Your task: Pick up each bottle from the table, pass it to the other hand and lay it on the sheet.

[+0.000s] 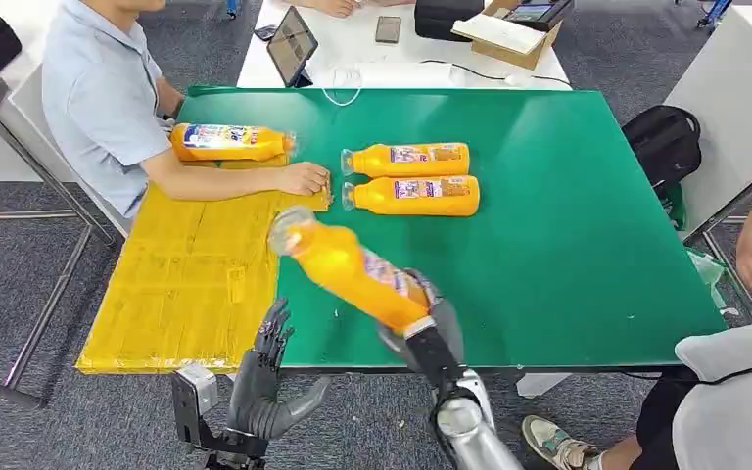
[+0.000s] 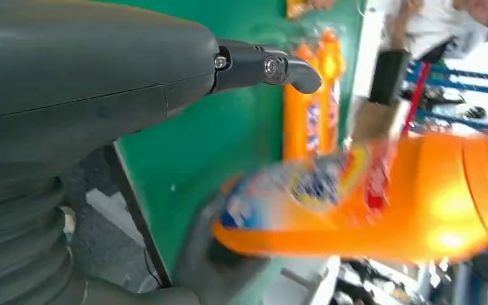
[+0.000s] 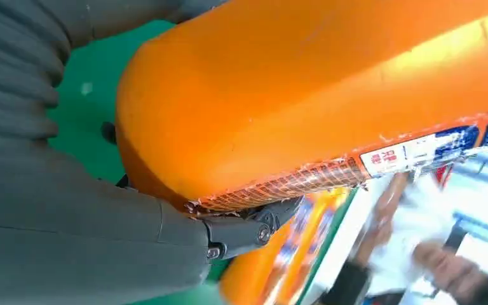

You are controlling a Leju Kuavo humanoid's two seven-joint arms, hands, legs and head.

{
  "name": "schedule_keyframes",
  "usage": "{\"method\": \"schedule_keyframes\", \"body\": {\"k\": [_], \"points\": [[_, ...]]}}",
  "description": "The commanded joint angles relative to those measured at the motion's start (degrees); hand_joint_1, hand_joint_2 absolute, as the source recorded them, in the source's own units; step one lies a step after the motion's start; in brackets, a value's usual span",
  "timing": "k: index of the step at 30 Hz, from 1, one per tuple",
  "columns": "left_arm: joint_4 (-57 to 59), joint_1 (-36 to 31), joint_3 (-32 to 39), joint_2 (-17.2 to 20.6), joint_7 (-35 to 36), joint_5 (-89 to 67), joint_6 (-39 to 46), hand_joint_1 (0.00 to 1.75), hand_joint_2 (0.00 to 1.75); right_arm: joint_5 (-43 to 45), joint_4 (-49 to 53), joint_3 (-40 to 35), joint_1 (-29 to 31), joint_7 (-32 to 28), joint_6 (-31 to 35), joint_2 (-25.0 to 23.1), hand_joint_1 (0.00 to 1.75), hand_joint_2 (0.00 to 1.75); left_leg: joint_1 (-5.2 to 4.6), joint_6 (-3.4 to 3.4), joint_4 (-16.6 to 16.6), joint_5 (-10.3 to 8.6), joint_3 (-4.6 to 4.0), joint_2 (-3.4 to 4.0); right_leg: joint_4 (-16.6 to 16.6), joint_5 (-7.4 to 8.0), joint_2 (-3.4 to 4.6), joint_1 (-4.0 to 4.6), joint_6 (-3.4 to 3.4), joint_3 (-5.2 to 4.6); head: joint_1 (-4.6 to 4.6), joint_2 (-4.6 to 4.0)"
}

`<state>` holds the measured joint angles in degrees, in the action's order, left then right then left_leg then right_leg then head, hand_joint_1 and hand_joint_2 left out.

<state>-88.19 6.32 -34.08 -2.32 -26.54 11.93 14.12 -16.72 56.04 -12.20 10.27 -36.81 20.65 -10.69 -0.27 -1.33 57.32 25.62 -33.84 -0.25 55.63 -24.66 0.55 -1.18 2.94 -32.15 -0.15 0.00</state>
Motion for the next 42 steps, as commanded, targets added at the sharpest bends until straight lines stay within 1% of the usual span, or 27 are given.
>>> {"method": "schedule_keyframes", "body": {"k": [1,3,6,9,12,17,24,25,26,27,28,29,30,31,32,33,35,39,42], "points": [[1.97,-4.16,-1.53,-0.92,0.59,-0.08,-4.15,0.0,1.75,-0.31,-11.23,-16.42,2.89,-2.56,0.67,-4.17,1.75,1.75,0.09,0.09,-0.01,0.07,0.18,0.13,-0.04,-0.02,0.08,0.1,-0.14,0.16,0.02,0.0],[3.3,-4.62,-0.99,-1.62,1.73,0.98,-4.81,0.0,1.75,-0.19,-13.31,-18.88,3.69,-2.96,1.1,-4.59,1.75,1.75,0.04,0.06,-0.02,0.02,0.09,0.08,-0.03,0.0,0.04,0.05,-0.09,0.08,0.0,0.0],[4.02,-5.09,-0.68,-1.99,1.69,0.99,-4.69,0.0,1.75,-0.19,-14.58,-19.98,4.12,-3.04,0.92,-5.29,1.75,1.75,0.05,0.05,-0.03,0.01,0.1,0.04,-0.05,0.0,0.02,0.05,-0.08,0.1,0.02,0.0],[4.27,-5.57,-0.5,-2.42,1.69,1.38,-5.09,0.0,1.75,-0.09,-18.17,-22.44,6.22,-3.0,0.09,-6.0,1.75,1.75,0.09,0.1,-0.03,0.03,0.17,0.11,-0.06,0.0,0.04,0.1,-0.16,0.15,0.02,0.0],[4.15,-5.91,-0.27,-2.82,1.7,1.67,-4.92,0.0,1.75,0.13,-18.93,-23.14,6.58,-2.89,-0.09,-6.49,1.75,1.75,0.01,0.05,-0.01,0.0,0.04,0.04,0.0,0.0,0.02,0.01,-0.09,0.04,-0.02,0.0],[3.64,-6.92,1.17,-4.01,1.86,3.97,-2.52,0.0,1.75,-0.27,-21.51,-28.21,7.56,-3.19,-1.6,-7.29,1.75,1.75,0.07,0.07,0.02,0.01,0.05,-0.02,-0.03,-0.03,-0.07,0.07,-0.1,0.1,0.04,0.0],[3.2,-7.07,1.39,-3.99,1.67,4.02,-1.88,0.0,1.75,-0.29,-21.85,-28.94,7.5,-3.19,-1.25,-7.35,1.75,1.75,0.04,0.05,0.0,-0.01,0.02,-0.08,-0.02,-0.03,-0.12,0.04,-0.08,0.05,0.02,0.0],[3.12,-6.85,1.84,-4.41,-0.12,2.57,0.78,0.03,1.75,-0.22,-22.06,-29.96,7.81,-3.19,-1.21,-7.16,1.75,1.75,0.1,0.09,0.02,0.02,0.1,-0.1,-0.04,-0.06,-0.17,0.11,-0.14,0.16,0.02,0.0],[3.11,-7.13,1.59,-4.26,-0.42,2.21,1.79,1.5,1.75,-0.11,-22.15,-30.71,7.88,-3.19,-0.77,-7.07,1.75,1.75,0.07,0.08,0.01,0.01,0.06,-0.09,-0.03,-0.05,-0.15,0.07,-0.12,0.11,0.02,0.0],[3.03,-7.08,1.97,-4.4,-0.21,2.74,2.1,1.75,1.75,-0.53,-21.93,-31.13,7.78,-3.19,0.19,-7.02,1.52,1.75,0.05,0.06,0.01,-0.01,0.02,-0.06,-0.02,-0.03,-0.11,0.05,-0.09,0.04,0.02,0.0],[2.65,-6.91,2.2,-3.96,0.56,4.02,2.32,1.75,1.75,-1.01,-21.52,-31.73,7.47,-3.19,2.62,-7.01,0.09,1.75,0.08,0.09,0.03,0.01,0.07,-0.12,-0.02,-0.06,-0.19,0.09,-0.13,0.13,0.02,0.0],[2.41,-6.66,2.6,-3.81,1.02,4.89,2.73,1.75,1.75,-0.9,-21.27,-32.03,7.31,-3.19,4.01,-7.05,0.0,1.75,0.07,0.08,0.01,0.0,0.04,-0.1,-0.03,-0.05,-0.16,0.07,-0.11,0.08,0.02,0.0],[2.29,-6.51,3.05,-3.83,1.56,6.08,2.71,1.75,1.75,-0.54,-21.14,-32.06,7.26,-3.11,4.74,-6.98,0.0,0.0,0.05,0.06,-0.01,-0.01,0.04,-0.07,-0.04,-0.03,-0.12,0.05,-0.09,0.06,0.02,0.0],[1.96,-6.19,4.24,-3.81,3.37,9.39,2.07,1.75,1.75,0.55,-20.27,-31.41,6.89,-3.19,6.5,-6.83,0.0,0.0,0.1,0.1,0.0,0.02,0.12,-0.09,-0.05,-0.07,-0.16,0.11,-0.16,0.17,0.02,0.0],[1.7,-6.2,4.65,-3.58,3.77,10.24,1.84,1.75,1.75,1.14,-20.01,-31.3,6.82,-3.19,6.63,-6.63,0.0,0.0,0.06,0.08,0.0,0.0,0.05,-0.07,-0.02,-0.05,-0.13,0.06,-0.12,0.08,0.02,0.0],[0.91,-5.46,6.15,-4.28,4.69,13.02,1.46,1.75,1.75,3.0,-19.02,-30.06,6.43,-3.19,8.17,-6.5,0.0,0.0,0.03,0.06,-0.02,-0.01,0.03,-0.07,-0.02,-0.03,-0.1,0.03,-0.09,0.04,0.04,0.0],[-1.07,-4.65,7.04,-4.21,6.98,16.42,-0.5,1.75,1.75,5.39,-17.59,-28.84,6.15,-3.19,10.65,-5.68,0.0,0.0,0.06,0.07,0.02,0.02,0.04,-0.01,-0.01,-0.03,-0.07,0.07,-0.11,0.05,0.04,0.0],[-2.61,-4.09,9.11,-3.03,8.43,19.49,-3.55,1.75,1.75,7.33,-16.59,-26.4,6.37,-3.19,12.28,-4.4,0.0,0.0,0.05,0.06,0.0,-0.01,0.01,-0.03,-0.03,-0.02,-0.09,0.05,-0.09,0.03,0.05,0.0],[-2.55,-3.87,9.69,-2.27,9.0,20.14,-5.85,1.75,1.75,7.93,-15.61,-25.23,6.18,-3.19,12.1,-3.74,0.0,0.0,0.08,0.09,0.0,0.0,0.08,-0.03,-0.04,-0.03,-0.1,0.08,-0.13,0.11,0.04,0.0]]}}
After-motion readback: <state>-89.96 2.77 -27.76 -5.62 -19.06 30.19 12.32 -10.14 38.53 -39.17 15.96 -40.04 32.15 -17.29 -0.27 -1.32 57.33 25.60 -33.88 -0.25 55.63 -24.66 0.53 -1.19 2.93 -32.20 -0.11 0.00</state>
